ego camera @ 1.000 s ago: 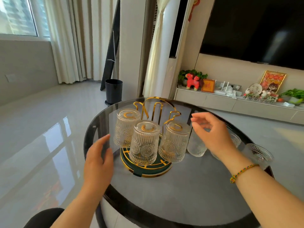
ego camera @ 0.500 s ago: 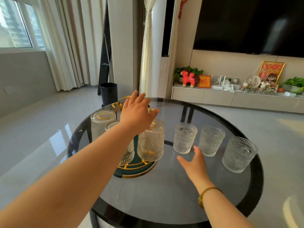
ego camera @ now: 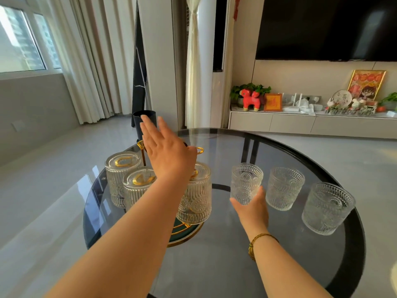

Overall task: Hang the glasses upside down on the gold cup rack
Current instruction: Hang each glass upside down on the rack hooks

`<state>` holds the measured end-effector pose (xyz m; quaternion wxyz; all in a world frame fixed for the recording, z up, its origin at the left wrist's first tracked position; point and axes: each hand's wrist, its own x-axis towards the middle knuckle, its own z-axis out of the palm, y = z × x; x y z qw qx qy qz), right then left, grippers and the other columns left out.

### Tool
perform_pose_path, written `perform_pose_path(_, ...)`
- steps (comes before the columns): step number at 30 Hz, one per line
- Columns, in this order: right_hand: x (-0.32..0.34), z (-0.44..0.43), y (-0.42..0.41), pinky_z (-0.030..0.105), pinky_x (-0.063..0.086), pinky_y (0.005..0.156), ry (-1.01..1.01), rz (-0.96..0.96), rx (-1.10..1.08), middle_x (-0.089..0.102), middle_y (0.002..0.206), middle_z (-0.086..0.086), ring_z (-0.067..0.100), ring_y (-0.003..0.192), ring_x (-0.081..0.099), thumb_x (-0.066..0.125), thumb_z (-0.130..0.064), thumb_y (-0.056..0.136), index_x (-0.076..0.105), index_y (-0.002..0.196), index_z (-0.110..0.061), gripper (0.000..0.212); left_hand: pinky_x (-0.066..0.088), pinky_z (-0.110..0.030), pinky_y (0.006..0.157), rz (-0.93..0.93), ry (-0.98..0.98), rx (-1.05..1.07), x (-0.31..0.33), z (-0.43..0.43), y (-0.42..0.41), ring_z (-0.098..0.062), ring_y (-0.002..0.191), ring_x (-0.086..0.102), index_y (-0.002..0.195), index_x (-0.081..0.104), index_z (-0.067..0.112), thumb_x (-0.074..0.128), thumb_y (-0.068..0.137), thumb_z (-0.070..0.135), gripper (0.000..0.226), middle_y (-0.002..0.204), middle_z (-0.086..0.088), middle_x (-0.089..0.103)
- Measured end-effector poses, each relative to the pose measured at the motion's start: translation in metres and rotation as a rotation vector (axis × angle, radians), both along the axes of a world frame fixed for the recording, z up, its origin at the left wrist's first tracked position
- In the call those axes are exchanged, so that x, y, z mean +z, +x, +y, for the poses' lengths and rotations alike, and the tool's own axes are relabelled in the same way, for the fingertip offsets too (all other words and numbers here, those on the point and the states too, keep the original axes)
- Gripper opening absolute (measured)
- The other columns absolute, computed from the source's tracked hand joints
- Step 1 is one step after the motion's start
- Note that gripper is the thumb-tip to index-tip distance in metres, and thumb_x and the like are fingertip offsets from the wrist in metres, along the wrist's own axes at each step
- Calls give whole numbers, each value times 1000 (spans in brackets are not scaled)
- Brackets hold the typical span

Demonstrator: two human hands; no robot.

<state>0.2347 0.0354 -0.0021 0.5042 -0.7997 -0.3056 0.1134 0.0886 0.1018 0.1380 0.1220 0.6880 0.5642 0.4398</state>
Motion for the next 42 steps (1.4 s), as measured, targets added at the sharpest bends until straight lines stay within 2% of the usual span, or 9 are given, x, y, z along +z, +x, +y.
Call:
perform_pose_path(6,3,10,-3,49,49,81,-55,-63,-122,58,116,18,41,104,54,73,-31,65,36,120,-8,71,-2,-35,114,3,-74,-110,5,1,-18,-23,139,-12,138,-7,6,61,78,17,91,153,-12,-11)
perform_pose_path(11,3,15,0,52,40,97,-117,-89,-129,51,128,23,41,116,47,74,-35,64,27,130,-5,87,9,-34,112,82,-159,-420,13,-1,-43,-20,140,-4,139,-6,16,55,78,7,87,154,-4,-4)
perform_pose_path(17,6,21,7,49,31,101,-141,-73,-129,49,127,22,40,117,44,72,-39,64,28,129,-5,86,46,-14,68,93,-351,-650,23,9,-69,-24,105,53,139,9,29,47,82,-5,76,150,-12,22)
perform_pose_path(20,3,20,5,49,38,97,-119,-117,-145,57,115,21,40,108,51,74,-38,61,41,115,-3,72,32,-18,87,238,-232,-601,26,22,-76,-21,117,46,139,16,24,43,91,11,56,146,-7,32)
perform_pose_path(25,1,14,3,46,39,92,-95,-153,-137,59,110,20,41,103,53,78,-37,56,45,109,-3,71,38,-12,64,141,-267,-577,36,41,-86,-22,92,45,128,43,20,41,93,12,36,111,-6,56)
perform_pose_path(28,-2,11,2,45,42,89,-80,-169,-105,60,109,18,39,102,53,78,-38,54,47,107,-5,70,46,-25,80,258,-178,-410,44,48,-81,-31,99,55,120,52,12,42,92,9,30,118,-12,59)
perform_pose_path(33,-5,6,2,43,46,83,-49,-178,-68,60,105,18,39,99,55,78,-36,55,47,104,-5,67,44,-38,82,658,-44,-71,35,51,-63,-33,97,57,110,56,7,40,89,9,26,112,-16,62)
perform_pose_path(38,-5,1,0,43,47,82,-33,-109,-32,58,109,19,41,103,50,78,-33,55,44,108,-5,69,32,-33,66,652,194,-45,27,54,-68,-23,59,47,84,59,7,32,94,37,41,67,-8,57)
perform_pose_path(42,-6,-7,-2,37,44,78,-8,-39,45,56,108,10,34,102,51,77,-31,57,41,111,-10,68,38,-40,86,624,306,-126,25,66,-83,-32,80,60,86,61,5,27,96,31,44,84,-15,69)
